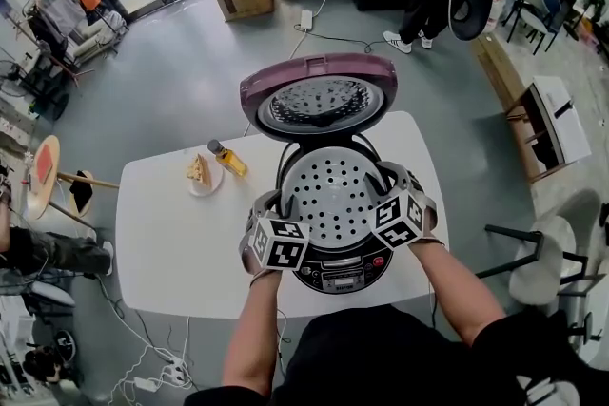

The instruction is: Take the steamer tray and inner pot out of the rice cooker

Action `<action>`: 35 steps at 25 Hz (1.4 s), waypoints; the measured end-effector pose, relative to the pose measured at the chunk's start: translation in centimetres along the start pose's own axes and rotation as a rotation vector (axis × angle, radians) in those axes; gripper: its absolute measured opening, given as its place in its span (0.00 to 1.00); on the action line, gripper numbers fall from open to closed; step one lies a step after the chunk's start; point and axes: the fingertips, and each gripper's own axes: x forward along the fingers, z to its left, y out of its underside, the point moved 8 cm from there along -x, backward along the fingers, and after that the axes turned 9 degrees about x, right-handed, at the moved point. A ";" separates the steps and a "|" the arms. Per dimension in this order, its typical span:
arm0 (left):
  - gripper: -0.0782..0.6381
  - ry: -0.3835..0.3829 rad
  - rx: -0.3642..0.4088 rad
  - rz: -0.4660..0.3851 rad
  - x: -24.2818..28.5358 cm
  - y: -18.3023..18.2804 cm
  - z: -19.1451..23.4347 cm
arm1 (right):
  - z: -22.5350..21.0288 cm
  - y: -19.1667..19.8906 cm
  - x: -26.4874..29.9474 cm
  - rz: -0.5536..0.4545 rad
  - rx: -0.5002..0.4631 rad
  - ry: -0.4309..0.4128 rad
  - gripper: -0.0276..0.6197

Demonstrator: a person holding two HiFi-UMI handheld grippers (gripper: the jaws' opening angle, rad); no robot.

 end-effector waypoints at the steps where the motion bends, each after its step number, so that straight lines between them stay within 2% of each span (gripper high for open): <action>1: 0.26 -0.001 0.001 -0.002 -0.1 -0.1 -0.1 | 0.0 -0.1 -0.1 -0.009 -0.005 0.002 0.19; 7: 0.25 -0.001 0.001 -0.004 -0.1 -0.3 -0.2 | -0.4 -0.2 -0.1 -0.015 0.030 -0.019 0.16; 12: 0.25 -0.017 0.005 -0.014 -0.5 -0.5 -0.1 | -0.4 -0.9 -0.6 -0.030 0.014 -0.002 0.16; 20: 0.23 -0.066 -0.013 -0.065 -2.0 -1.5 1.0 | -0.7 -2.4 -1.9 -0.084 0.018 0.019 0.16; 27: 0.23 -0.113 0.001 -0.101 -4.3 -3.1 1.5 | -1.4 -4.2 -4.0 -0.136 0.020 0.030 0.16; 35: 0.23 -0.177 0.005 -0.133 -8.1 -4.9 0.7 | -2.2 -5.4 -7.4 -0.212 0.012 0.033 0.16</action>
